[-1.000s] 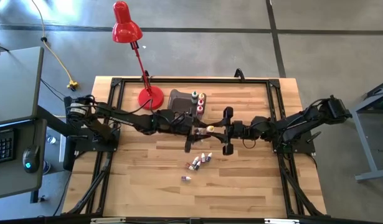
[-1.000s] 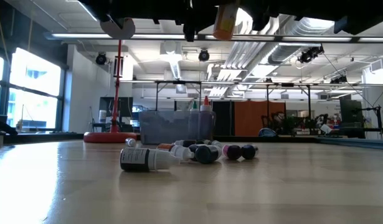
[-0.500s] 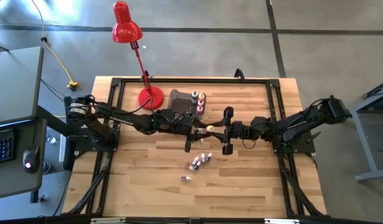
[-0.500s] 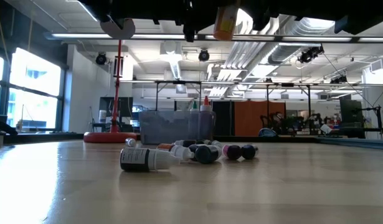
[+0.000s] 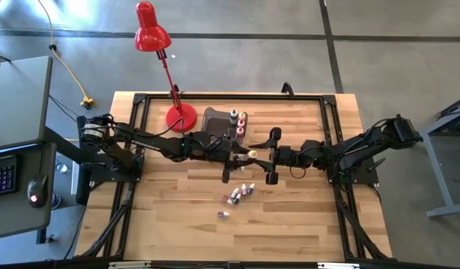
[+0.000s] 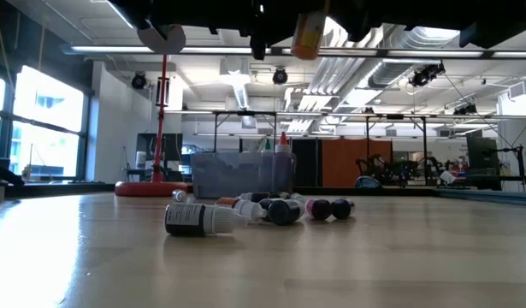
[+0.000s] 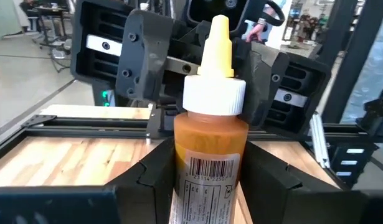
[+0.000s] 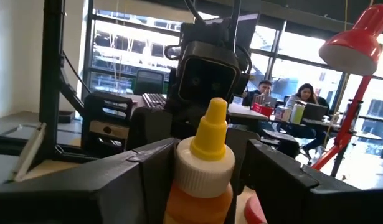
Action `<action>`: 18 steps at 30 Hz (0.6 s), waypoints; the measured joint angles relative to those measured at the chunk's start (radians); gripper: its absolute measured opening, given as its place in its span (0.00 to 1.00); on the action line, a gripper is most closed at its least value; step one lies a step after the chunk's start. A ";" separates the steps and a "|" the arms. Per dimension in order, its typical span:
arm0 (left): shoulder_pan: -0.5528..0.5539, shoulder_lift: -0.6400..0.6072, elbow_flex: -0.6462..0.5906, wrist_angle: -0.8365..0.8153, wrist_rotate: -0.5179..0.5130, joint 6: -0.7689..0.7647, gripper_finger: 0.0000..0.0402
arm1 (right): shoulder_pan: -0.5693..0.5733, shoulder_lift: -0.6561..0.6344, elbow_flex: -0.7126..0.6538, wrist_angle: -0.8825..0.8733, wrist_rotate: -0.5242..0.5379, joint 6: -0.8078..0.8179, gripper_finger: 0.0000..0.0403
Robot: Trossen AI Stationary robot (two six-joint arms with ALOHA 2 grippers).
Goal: Pick & Place food coloring
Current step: Put the large yellow food coloring bottle into the bin
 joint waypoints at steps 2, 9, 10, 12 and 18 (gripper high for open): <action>0.000 -0.001 0.002 -0.005 -0.016 -0.001 0.36 | 0.000 0.001 -0.001 0.029 0.015 -0.032 0.47; -0.001 -0.001 0.000 -0.040 -0.039 -0.003 0.36 | -0.001 -0.071 -0.001 0.062 0.072 -0.078 0.47; -0.002 -0.001 0.000 -0.051 -0.052 -0.005 0.36 | 0.001 -0.091 -0.001 0.062 0.074 -0.078 0.47; -0.003 0.000 0.000 -0.079 -0.094 -0.005 0.36 | 0.010 -0.136 0.001 0.059 0.079 -0.077 0.47; -0.001 -0.008 0.000 -0.149 -0.308 0.064 0.36 | 0.066 -0.281 0.002 -0.156 0.071 -0.022 0.47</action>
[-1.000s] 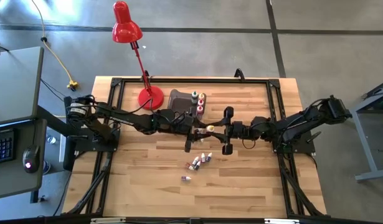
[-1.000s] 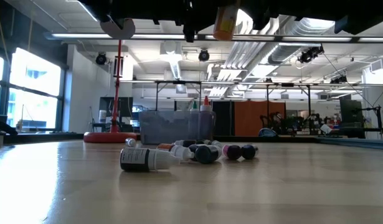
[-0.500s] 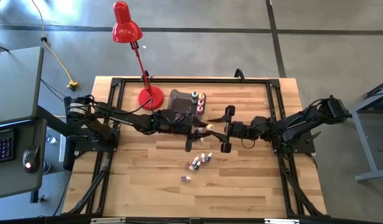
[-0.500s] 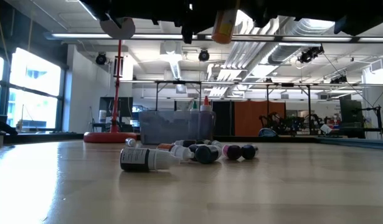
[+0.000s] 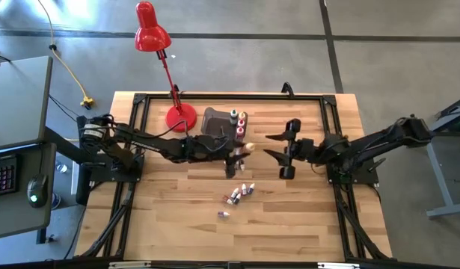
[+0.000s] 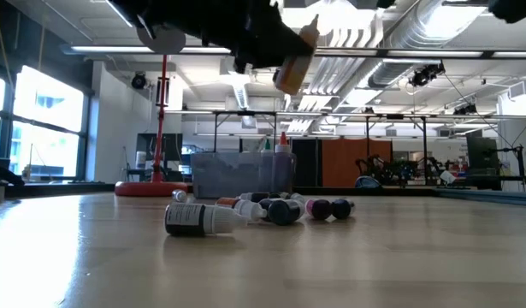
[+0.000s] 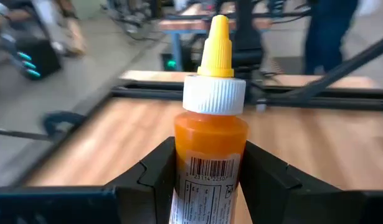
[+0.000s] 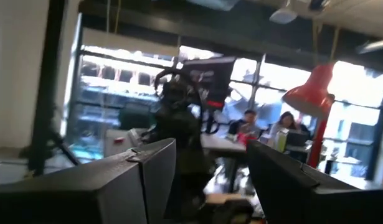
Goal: Pick & Place food coloring
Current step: Put the large yellow food coloring bottle into the bin
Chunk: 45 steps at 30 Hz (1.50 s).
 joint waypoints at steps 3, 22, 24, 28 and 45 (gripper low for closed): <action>0.008 -0.040 -0.001 -0.006 -0.072 0.116 0.36 | 0.032 -0.052 0.000 -0.114 0.015 0.051 0.47; 0.241 -0.548 -0.402 0.136 0.205 0.187 0.36 | 0.164 -0.097 -0.001 -0.277 0.192 0.079 0.47; 0.290 -0.490 -0.512 0.349 0.199 0.138 0.36 | 0.164 -0.097 -0.001 -0.283 0.187 0.102 0.47; 0.375 -0.307 -0.625 0.701 0.199 0.030 0.36 | 0.164 -0.097 -0.002 -0.298 0.176 0.104 0.47; 0.442 0.235 -0.263 0.682 0.280 -0.160 0.36 | 0.164 -0.097 -0.002 -0.312 0.171 0.107 0.47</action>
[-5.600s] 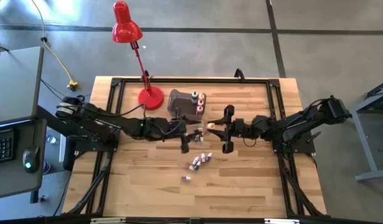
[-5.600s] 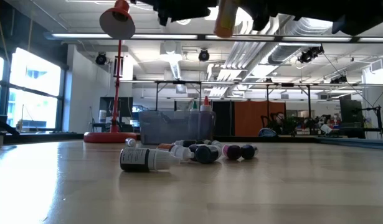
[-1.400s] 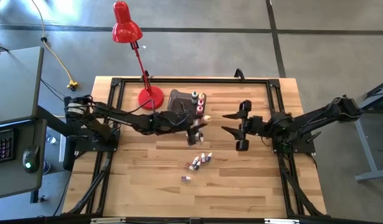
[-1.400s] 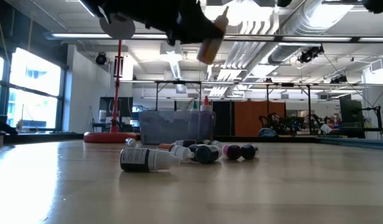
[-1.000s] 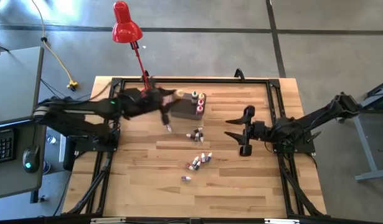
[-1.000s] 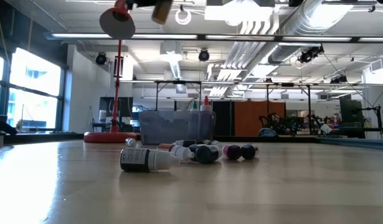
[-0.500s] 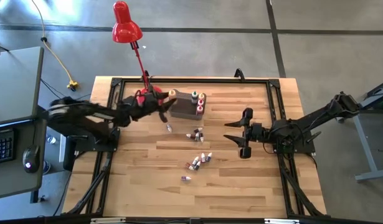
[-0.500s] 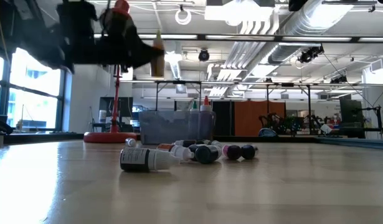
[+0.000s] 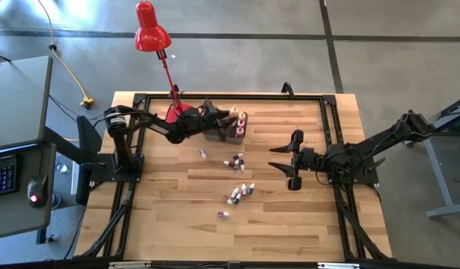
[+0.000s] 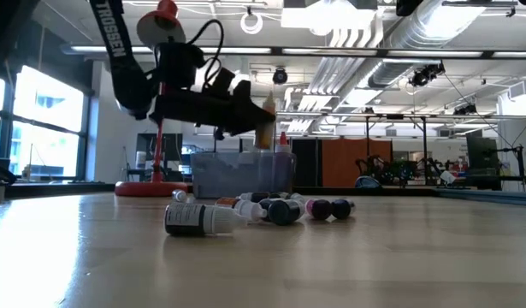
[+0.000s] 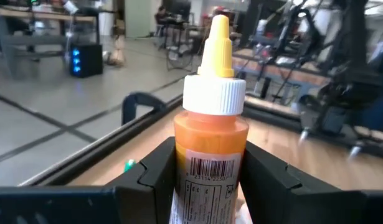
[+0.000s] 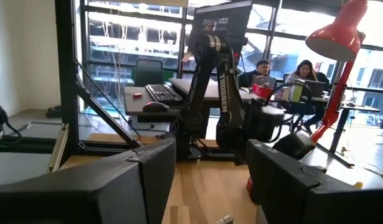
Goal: Pick & Place food coloring
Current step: Put the large yellow food coloring bottle into the bin
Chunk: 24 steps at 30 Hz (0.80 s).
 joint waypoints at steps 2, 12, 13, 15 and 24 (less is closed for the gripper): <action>-0.016 0.020 0.000 0.007 -0.057 0.002 0.36 | 0.000 0.000 0.000 -0.010 -0.002 0.000 0.47; -0.096 0.017 -0.002 0.145 -0.083 0.040 0.36 | -0.012 0.000 0.000 -0.092 0.163 0.009 0.47; -0.106 0.009 -0.001 0.145 -0.083 0.048 0.36 | -0.020 0.000 0.000 -0.107 0.190 0.023 0.47; -0.125 -0.001 -0.001 0.123 -0.084 0.081 0.36 | -0.049 0.009 0.000 -0.115 0.219 0.046 0.47; -0.162 -0.006 -0.002 0.102 -0.192 0.159 0.36 | -0.348 0.192 0.027 0.095 -0.064 0.066 0.47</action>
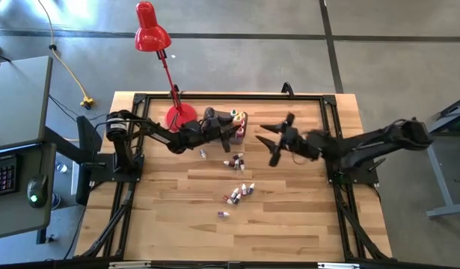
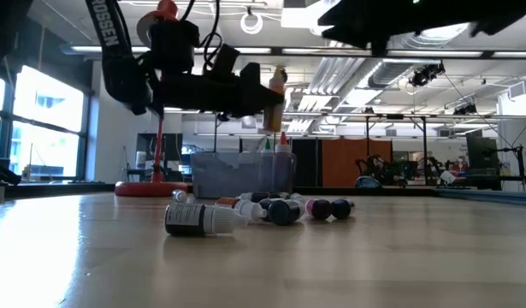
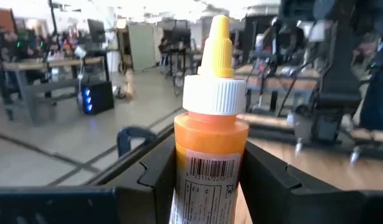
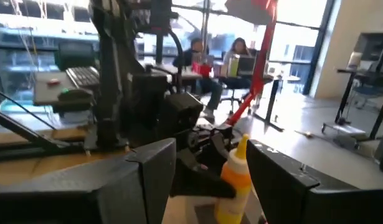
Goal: Pick & Place food coloring
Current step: Put the large yellow food coloring bottle into the bin
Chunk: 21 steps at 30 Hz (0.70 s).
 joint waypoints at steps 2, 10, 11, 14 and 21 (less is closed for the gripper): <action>0.000 0.000 0.000 -0.026 -0.005 -0.012 0.36 | -0.064 0.047 0.065 -0.081 -0.075 0.018 0.47; 0.001 0.000 0.000 -0.073 -0.042 -0.017 0.36 | -0.239 0.256 0.500 -0.686 -0.222 -0.039 0.43; 0.001 0.000 0.000 -0.076 -0.045 -0.011 0.36 | -0.261 0.287 0.548 -0.736 -0.253 -0.039 0.43; 0.001 0.000 0.000 -0.073 -0.060 0.005 0.36 | -0.311 0.376 0.669 -0.863 -0.323 -0.012 0.41; 0.001 0.000 0.000 -0.073 -0.108 0.034 0.36 | -0.359 0.503 0.860 -1.077 -0.425 0.041 0.37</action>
